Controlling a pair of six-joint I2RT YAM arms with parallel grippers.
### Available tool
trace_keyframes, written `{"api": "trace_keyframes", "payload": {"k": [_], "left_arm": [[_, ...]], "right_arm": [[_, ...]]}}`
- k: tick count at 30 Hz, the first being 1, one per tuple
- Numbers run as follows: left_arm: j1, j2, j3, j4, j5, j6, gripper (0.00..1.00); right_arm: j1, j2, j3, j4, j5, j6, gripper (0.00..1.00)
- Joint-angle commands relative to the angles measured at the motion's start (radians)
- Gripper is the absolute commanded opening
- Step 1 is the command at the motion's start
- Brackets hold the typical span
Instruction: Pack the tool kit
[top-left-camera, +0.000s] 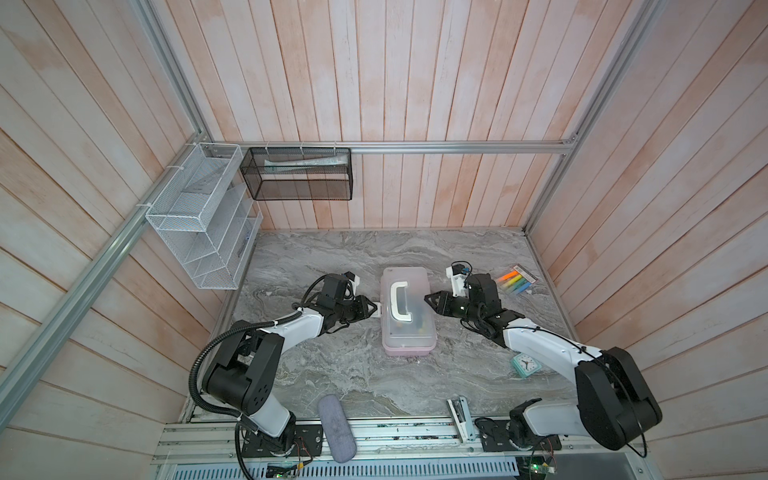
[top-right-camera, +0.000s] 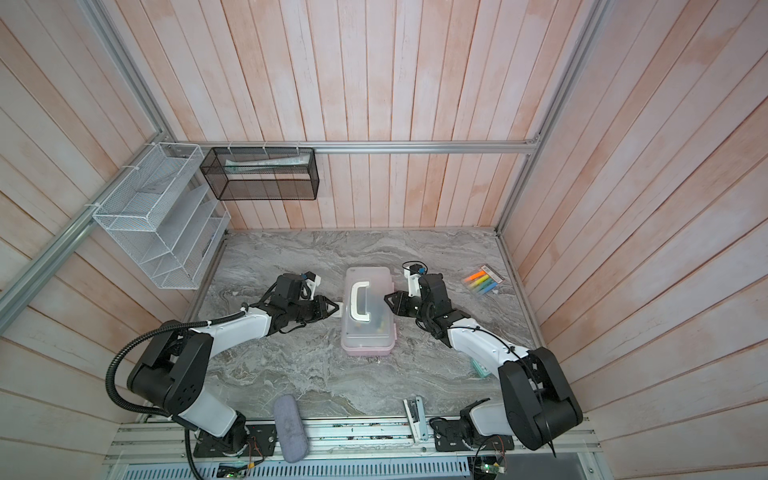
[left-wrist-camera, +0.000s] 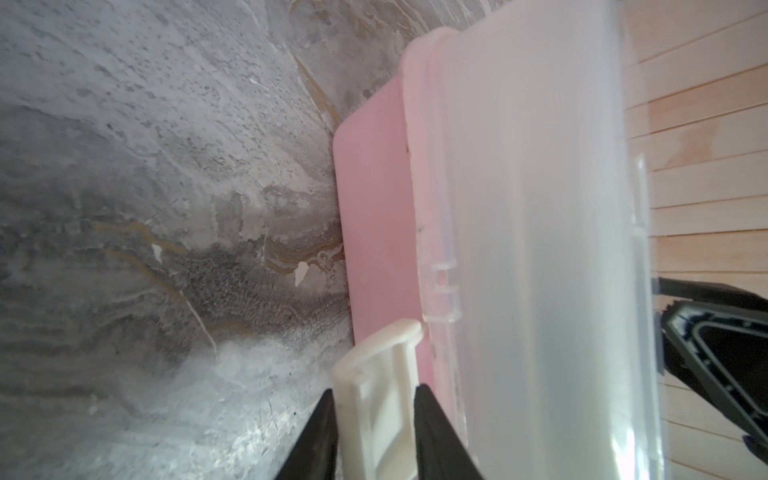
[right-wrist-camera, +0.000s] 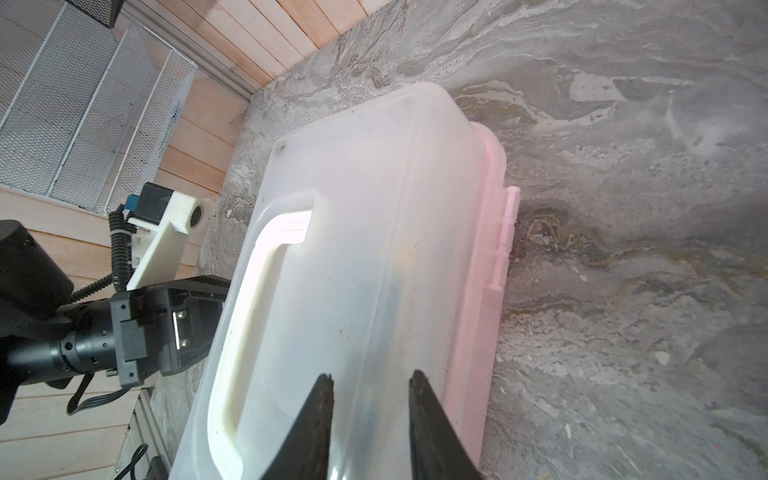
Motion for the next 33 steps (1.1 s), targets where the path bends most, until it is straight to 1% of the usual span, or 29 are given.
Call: {"api": "trace_keyframes", "payload": {"k": [1,10,14,22,30,33], "left_arm": [[0.006,-0.047,-0.005,0.017,0.03,-0.007,0.34],[0.005,-0.122,-0.019,0.005,0.042,-0.027,0.35],[0.005,-0.105,-0.026,0.024,0.06,-0.034,0.34],[0.005,-0.079,-0.052,0.088,0.086,-0.063,0.26],[0.005,-0.066,-0.063,0.133,0.115,-0.079,0.23],[0.005,-0.061,-0.061,0.128,0.111,-0.074,0.23]], "right_arm": [[0.009,0.019,0.017,-0.019,-0.014,-0.012,0.29],[0.009,0.036,0.016,-0.009,-0.02,-0.008,0.29],[0.01,0.046,0.018,-0.006,-0.026,-0.007,0.28],[0.01,0.042,0.017,-0.005,-0.026,-0.009,0.27],[0.01,0.048,0.013,0.0,-0.028,-0.007,0.26],[0.011,0.053,0.013,-0.001,-0.025,-0.006,0.26]]}}
